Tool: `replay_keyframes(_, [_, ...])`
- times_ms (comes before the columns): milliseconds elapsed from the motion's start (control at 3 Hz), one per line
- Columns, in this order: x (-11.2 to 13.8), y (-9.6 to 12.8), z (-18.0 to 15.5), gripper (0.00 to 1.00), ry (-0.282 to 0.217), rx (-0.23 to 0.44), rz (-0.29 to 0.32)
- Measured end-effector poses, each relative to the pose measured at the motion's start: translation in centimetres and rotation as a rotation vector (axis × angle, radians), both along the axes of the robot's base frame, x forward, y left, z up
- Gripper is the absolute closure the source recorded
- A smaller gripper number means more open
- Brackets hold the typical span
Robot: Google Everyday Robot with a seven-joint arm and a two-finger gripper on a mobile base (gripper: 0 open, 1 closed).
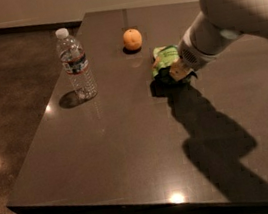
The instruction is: Move green rice chip bag near water bottle
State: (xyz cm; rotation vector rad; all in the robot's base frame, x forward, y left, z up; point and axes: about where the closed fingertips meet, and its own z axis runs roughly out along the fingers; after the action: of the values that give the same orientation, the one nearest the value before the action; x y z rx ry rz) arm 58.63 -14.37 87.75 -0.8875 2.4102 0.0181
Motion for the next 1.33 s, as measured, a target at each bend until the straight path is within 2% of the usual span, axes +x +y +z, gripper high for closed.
replay_keyframes(333, [0.2,3.6,-1.2,1.00,0.011,0.031,0.068])
replay_keyframes(667, [-0.6,6.2,-1.0,1.00,0.007,0.038,0.113])
replay_keyframes(1000, [-1.8,7.9,-0.1,1.00,-0.002,0.035,0.143])
replay_keyframes(1333, [-2.6,8.9,0.2,1.00,0.008,0.034,0.162])
